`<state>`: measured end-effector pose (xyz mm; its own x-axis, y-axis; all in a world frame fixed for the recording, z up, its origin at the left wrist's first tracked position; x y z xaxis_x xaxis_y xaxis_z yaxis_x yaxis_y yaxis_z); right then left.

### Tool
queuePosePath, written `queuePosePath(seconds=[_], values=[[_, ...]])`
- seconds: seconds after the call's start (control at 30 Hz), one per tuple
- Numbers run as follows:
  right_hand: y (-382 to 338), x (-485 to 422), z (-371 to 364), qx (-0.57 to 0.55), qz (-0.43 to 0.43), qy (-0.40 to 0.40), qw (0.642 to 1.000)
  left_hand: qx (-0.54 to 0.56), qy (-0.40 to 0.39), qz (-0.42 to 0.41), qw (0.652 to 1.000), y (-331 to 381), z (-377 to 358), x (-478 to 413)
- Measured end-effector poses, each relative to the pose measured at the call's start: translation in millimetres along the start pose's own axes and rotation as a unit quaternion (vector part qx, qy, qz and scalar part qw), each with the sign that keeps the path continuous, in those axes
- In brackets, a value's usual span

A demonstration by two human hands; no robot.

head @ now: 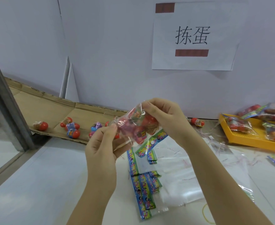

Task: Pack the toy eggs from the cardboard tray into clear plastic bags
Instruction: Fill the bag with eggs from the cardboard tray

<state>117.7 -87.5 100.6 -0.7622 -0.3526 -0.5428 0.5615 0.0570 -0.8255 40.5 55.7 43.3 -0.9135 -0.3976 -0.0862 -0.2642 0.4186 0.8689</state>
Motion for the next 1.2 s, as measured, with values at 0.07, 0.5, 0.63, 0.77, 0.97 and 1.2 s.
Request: queuePosePath(seconds=[0.07, 0.5, 0.63, 0.77, 0.97, 1.2], values=[[3, 0, 2, 0.005, -0.017, 0.000, 1.000, -0.023, 0.001, -0.012, 1.000, 0, 1, 1], [14, -2, 8, -0.014, -0.018, 0.063, 0.998, -0.018, -0.059, -0.032, 0.998, 2, -6, 1], [8, -2, 3, 0.019, 0.008, 0.052, 0.998, -0.046, -0.068, -0.039, 0.996, 4, -5, 2], [3, -2, 4, 0.041, 0.018, 0.061, 0.997, -0.063, -0.053, -0.071, 0.994, 10, -6, 6], [2, -1, 6, 0.046, 0.018, 0.071, 0.996, -0.134, 0.016, -0.113, 0.984, 10, 1, 5], [-1, -2, 17, 0.038, 0.004, 0.079, 0.996, -0.113, 0.027, -0.090, 0.989, 7, 7, -1]])
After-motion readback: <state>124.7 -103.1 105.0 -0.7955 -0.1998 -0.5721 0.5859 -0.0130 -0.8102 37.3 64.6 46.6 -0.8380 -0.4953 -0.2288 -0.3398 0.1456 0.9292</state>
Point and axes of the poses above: each hand's wrist, its own x-axis away from the middle knuckle, its own z-axis out of the back of the hand, y = z × x, the point moved 5 cm from there along -x, towards the middle knuckle, and after that the axes turned 9 degrees about z, right-handed, at the moved point
